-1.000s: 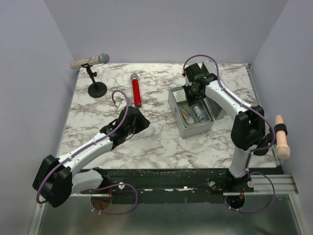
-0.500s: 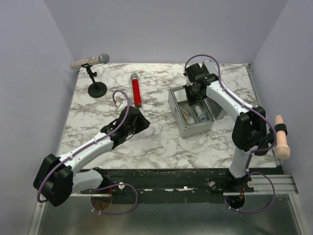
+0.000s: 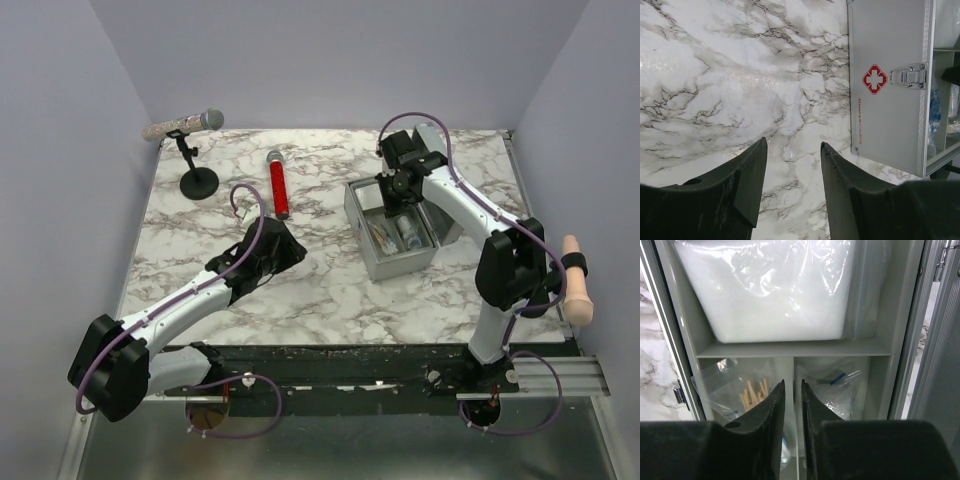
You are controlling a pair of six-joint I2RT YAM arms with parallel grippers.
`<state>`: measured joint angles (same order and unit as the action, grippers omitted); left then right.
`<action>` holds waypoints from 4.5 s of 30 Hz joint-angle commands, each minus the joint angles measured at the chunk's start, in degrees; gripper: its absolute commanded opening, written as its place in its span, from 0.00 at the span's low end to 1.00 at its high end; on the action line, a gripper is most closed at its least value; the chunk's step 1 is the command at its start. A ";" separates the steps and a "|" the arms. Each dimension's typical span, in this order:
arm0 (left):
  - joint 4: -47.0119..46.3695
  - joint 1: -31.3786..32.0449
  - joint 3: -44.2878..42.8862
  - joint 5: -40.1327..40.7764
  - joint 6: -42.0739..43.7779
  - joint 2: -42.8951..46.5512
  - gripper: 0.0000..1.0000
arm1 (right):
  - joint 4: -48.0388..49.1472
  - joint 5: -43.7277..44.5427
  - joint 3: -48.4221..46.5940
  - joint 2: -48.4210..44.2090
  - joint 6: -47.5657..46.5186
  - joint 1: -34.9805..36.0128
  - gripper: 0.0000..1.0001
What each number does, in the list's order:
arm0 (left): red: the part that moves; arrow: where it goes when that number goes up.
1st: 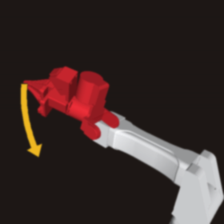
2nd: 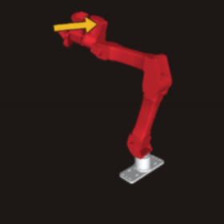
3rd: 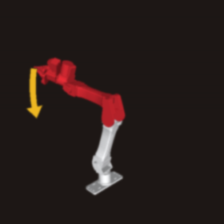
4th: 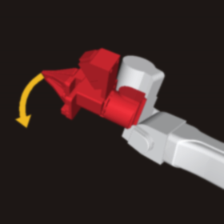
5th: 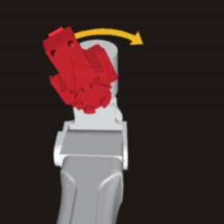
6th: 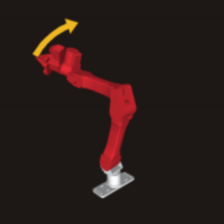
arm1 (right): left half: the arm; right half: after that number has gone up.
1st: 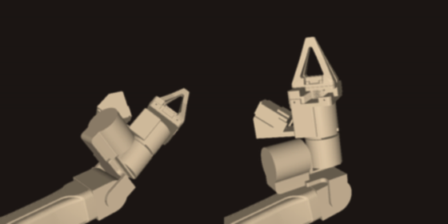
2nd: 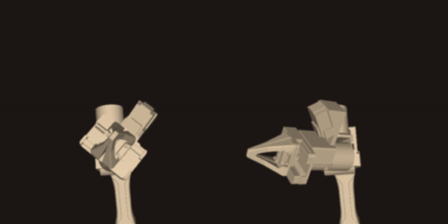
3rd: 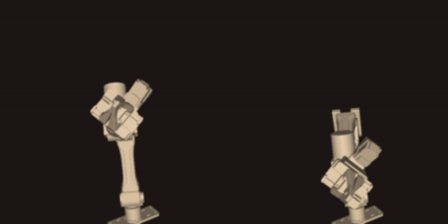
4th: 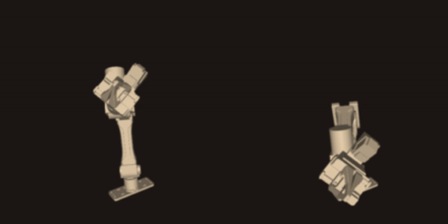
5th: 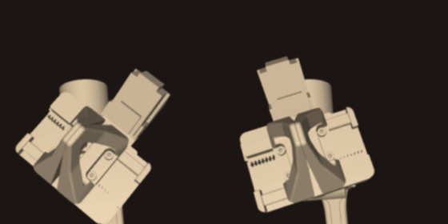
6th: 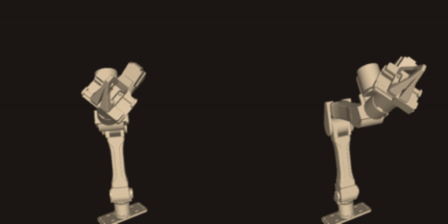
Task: Organize the medicine kit
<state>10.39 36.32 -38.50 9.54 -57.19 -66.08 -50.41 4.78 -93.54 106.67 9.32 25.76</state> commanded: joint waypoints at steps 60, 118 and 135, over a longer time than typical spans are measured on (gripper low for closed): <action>-2.83 -0.28 -3.16 -3.56 1.63 -1.85 0.57 | 10.50 26.92 8.90 -36.72 3.51 2.63 0.59; -18.48 3.94 -28.29 -26.33 1.11 -30.07 0.55 | 21.32 -8.29 28.32 -36.01 16.87 -10.11 0.60; -19.46 4.56 -26.98 -28.36 1.28 -30.78 0.55 | 23.17 -16.83 28.50 -38.11 15.29 -10.11 0.60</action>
<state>-9.76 40.69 -65.87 -18.17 -56.60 -98.65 -26.11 -11.77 -66.19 70.85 26.41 16.03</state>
